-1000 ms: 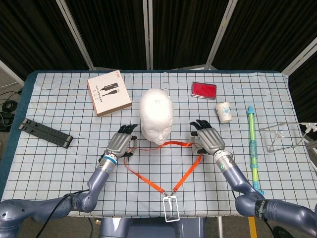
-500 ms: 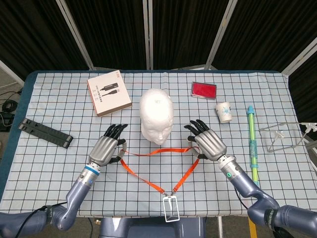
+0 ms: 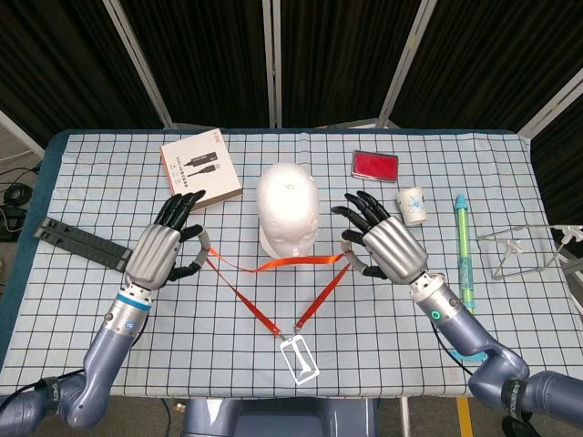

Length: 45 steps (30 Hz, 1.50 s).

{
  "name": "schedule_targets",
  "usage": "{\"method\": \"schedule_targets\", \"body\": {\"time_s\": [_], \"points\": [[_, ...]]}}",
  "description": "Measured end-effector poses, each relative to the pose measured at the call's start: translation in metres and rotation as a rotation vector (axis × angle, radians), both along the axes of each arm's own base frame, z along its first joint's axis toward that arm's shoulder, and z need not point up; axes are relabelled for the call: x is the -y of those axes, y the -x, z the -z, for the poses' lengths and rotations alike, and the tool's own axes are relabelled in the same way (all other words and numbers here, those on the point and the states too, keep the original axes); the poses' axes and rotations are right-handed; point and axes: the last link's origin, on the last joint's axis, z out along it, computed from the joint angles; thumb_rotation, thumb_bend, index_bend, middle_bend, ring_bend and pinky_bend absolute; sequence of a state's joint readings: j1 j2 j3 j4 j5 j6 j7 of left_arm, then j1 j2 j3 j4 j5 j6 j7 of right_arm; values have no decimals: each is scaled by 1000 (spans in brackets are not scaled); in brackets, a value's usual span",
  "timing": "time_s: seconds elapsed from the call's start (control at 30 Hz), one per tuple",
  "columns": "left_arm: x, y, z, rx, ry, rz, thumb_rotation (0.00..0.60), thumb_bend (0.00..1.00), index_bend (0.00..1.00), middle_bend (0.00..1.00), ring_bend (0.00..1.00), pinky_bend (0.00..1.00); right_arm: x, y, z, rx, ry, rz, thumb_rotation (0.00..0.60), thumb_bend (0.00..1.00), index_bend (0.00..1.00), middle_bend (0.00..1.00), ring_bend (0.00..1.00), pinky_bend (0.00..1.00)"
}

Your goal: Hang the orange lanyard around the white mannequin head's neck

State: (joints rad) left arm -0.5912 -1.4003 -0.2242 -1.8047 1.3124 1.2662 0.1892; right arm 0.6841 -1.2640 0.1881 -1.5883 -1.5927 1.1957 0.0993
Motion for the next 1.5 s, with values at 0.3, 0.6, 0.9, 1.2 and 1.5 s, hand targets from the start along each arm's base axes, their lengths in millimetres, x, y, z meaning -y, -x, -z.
{"method": "schedule_targets", "body": {"time_s": [0.3,0.6,0.9,1.2,1.5], "points": [[-32,-23,-20,18,2,-53,600,526,734,0,0,0,26,-21,-14,135,-6,85,600,446,772,181,0,0],[-59,-33,-27,40,7,-95,600,526,737,0,0,0,55,-25,-21,237,4,198,600,446,773,186,0,0],[-82,-36,-29,62,10,-153,600,526,739,0,0,0,83,-13,-28,261,40,302,600,445,773,187,0,0],[-114,-43,-27,75,14,-212,600,526,735,0,0,0,109,-6,-26,238,59,363,600,445,773,187,0,0],[-143,-48,-22,49,20,-250,600,526,707,0,0,0,137,-3,-16,211,83,421,600,444,771,187,0,0]]}}
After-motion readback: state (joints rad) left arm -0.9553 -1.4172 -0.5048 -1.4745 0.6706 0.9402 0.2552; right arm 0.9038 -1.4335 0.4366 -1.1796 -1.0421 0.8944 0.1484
